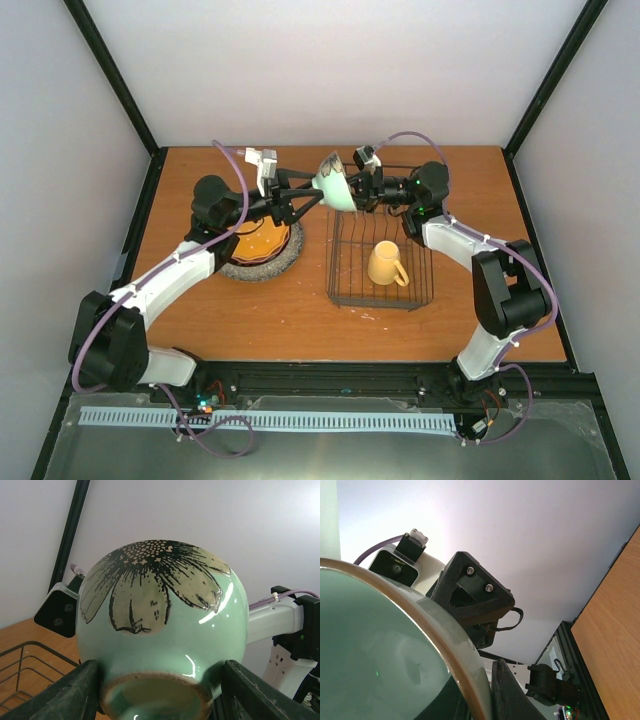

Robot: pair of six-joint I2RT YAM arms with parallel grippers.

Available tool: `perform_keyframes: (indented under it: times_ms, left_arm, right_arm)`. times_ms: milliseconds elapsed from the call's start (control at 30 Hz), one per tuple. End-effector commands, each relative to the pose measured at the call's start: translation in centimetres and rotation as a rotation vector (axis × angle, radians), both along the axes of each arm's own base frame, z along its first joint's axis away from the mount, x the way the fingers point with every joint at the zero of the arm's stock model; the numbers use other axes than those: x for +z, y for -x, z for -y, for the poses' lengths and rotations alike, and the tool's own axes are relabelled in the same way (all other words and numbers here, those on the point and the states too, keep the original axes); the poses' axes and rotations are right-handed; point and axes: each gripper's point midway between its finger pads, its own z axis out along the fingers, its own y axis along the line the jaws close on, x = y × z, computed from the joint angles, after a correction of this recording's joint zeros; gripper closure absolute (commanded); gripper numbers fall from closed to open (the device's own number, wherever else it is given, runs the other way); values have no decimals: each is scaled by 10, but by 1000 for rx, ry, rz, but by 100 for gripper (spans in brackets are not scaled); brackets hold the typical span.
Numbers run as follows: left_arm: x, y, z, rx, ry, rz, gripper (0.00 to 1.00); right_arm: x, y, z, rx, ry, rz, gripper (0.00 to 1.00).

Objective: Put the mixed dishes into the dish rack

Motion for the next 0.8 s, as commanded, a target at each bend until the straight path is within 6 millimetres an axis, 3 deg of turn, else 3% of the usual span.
perform_keyframes:
  times_ms: [0,267,467,500,567,633,667,733,767]
  left_arm:
    - [-27,21,22,-138,-58,-52,35]
    - [-35,21,24,-166,-44,-77,33]
    - [-34,21,24,-162,-39,-70,42]
    - [-33,20,24,-161,-37,-69,41]
    - [-30,20,24,-159,-35,-63,29]
    - [-26,21,23,-155,-38,-44,29]
    - [-24,21,22,-146,-44,-36,32]
    - [-19,20,18,-121,-61,-27,52]
    - [-18,16,14,-90,-69,-40,89]
  right_arm:
    - [36,-3,-4,-48,-89,65,97]
    - [46,-2,-2,-35,-138,50,97]
    - [45,-1,-3,-27,-141,49,97]
    - [45,0,-3,-25,-139,49,97]
    - [42,1,-3,-21,-130,47,97]
    - [38,3,-2,-20,-122,45,97]
    - [35,3,-1,-21,-119,43,97]
    - [31,2,2,-28,-115,39,97]
    - [31,1,4,-33,-117,38,97]
